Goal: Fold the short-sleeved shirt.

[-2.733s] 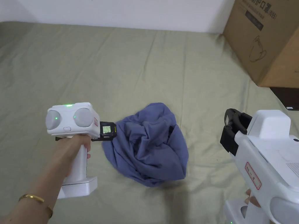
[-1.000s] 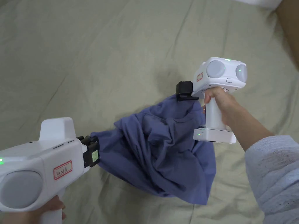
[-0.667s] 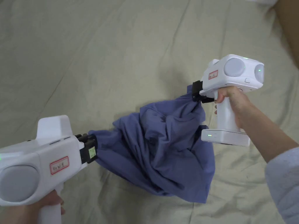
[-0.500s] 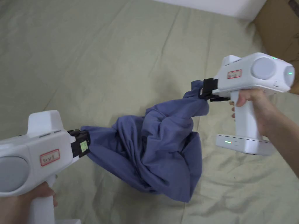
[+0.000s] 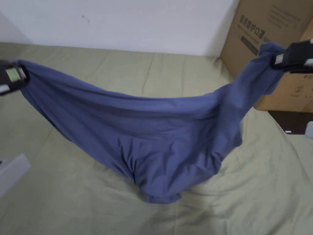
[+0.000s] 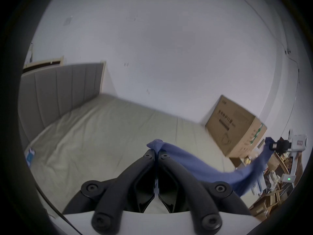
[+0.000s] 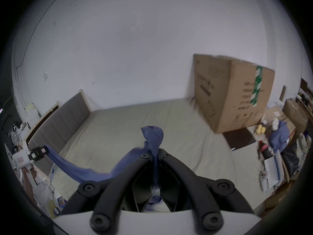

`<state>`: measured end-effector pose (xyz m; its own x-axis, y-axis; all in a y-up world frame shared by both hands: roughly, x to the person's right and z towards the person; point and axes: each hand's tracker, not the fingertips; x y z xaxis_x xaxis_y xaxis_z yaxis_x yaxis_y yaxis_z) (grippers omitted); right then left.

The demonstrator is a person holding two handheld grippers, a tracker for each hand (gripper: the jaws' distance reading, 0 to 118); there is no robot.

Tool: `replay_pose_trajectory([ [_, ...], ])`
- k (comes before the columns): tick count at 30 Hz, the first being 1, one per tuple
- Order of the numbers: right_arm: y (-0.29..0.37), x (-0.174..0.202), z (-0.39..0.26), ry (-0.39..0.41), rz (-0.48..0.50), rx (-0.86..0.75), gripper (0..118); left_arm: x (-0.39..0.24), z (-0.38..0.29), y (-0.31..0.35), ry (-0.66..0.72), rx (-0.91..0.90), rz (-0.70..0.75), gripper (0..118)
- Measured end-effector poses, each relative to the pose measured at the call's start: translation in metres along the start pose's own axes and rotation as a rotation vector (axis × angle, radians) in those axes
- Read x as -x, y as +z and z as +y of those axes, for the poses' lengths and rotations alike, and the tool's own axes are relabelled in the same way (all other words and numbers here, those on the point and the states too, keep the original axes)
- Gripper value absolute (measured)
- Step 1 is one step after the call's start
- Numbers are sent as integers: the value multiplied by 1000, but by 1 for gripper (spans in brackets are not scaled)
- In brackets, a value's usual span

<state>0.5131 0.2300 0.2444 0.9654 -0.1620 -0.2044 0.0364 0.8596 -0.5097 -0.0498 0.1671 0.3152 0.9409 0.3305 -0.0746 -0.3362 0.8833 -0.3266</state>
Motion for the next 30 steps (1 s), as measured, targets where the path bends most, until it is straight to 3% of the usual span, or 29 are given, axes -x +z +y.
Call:
replay_pose_trajectory([
  [3, 33, -12, 17, -21, -36, -50, 2, -7, 42, 10, -58, -75, 6, 0],
  [4, 41, -17, 24, 5, -112, -82, 2, -11, 56, 13, -79, -92, 1, 0],
  [8, 70, -18, 54, -20, -99, -154, 2, -31, 109, 19, -105, -141, -19, 0],
  [13, 80, 1, 102, 63, -183, -235, 2, -63, 171, 13, -183, -219, 34, 0],
  [20, 57, 41, 176, 102, -305, -331, 2, -109, 229, -14, -234, -296, 132, 0],
  [30, -19, 74, 273, 117, -450, -438, 2, -136, 292, -115, -287, -319, 326, 0],
])
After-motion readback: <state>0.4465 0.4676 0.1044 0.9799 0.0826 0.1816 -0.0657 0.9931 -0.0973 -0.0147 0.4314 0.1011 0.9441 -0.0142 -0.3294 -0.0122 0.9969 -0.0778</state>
